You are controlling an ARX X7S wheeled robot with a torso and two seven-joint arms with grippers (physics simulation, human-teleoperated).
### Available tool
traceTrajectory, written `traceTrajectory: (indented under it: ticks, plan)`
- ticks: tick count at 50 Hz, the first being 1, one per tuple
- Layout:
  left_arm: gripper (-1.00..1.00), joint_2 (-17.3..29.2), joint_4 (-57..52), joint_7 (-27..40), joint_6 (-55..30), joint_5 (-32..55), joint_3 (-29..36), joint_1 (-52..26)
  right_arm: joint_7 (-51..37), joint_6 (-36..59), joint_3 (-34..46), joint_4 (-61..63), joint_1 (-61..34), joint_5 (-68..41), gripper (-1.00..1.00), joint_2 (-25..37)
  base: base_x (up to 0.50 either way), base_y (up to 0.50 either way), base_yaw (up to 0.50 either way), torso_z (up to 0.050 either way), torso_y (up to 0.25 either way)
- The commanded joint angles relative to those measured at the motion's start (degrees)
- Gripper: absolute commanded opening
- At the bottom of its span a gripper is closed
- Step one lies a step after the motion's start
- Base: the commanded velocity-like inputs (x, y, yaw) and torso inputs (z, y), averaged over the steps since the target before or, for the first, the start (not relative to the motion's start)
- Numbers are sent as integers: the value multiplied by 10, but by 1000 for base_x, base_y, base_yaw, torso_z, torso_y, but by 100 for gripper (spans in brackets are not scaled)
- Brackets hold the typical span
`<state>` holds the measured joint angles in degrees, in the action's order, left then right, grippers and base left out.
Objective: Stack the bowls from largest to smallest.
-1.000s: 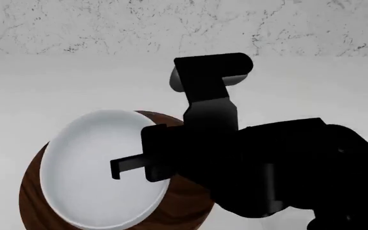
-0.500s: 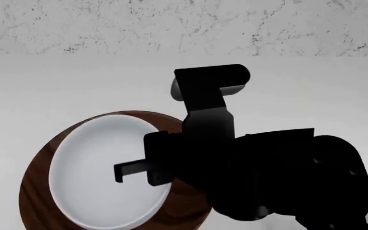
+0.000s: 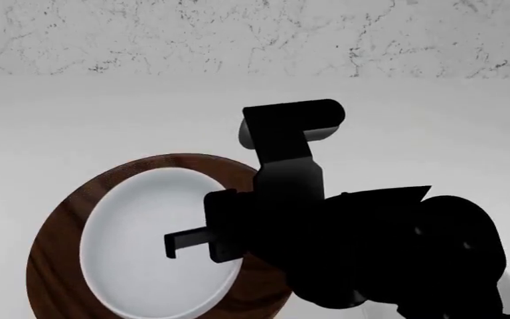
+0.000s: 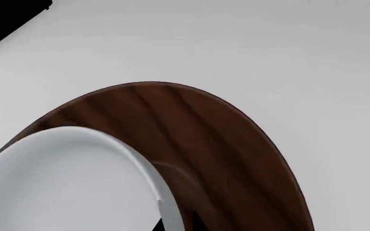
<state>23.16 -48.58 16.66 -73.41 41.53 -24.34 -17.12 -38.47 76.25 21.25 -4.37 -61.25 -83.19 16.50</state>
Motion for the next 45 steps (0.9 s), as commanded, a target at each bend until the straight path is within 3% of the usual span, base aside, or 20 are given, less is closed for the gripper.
traceTrajectory:
  ticks: [1, 2, 3, 21, 29, 39, 45]
  plan:
    - [100, -10, -6, -15, 3, 3, -17, 5, 23, 0, -10, -3, -5, 9, -100, -8, 0, 0, 0, 0, 0]
    - [100, -10, -6, -14, 3, 3, -16, 5, 21, -1, -11, -1, -4, 8, -100, -8, 0, 0, 0, 0, 0]
    - [100, -10, -6, -14, 2, 4, -16, 4, 21, -2, -9, 0, -3, 9, 100, -7, 0, 0, 0, 0, 0]
    - [100, -8, -9, -5, -5, 19, -22, 1, -13, 6, -15, 20, -20, -30, 100, -6, 0, 0, 0, 0, 0]
    - [100, -5, -7, -4, -4, 23, -26, 2, -122, 6, -66, 103, -23, -131, 100, 26, 0, 0, 0, 0, 0]
    - [100, -8, -13, 1, -14, 41, -37, -3, -223, -25, -153, 256, 61, -218, 100, 135, 0, 0, 0, 0, 1]
    - [100, -5, -17, 4, -16, 45, -34, -4, -283, -51, -208, 308, 83, -326, 100, 242, 0, 0, 0, 0, 0]
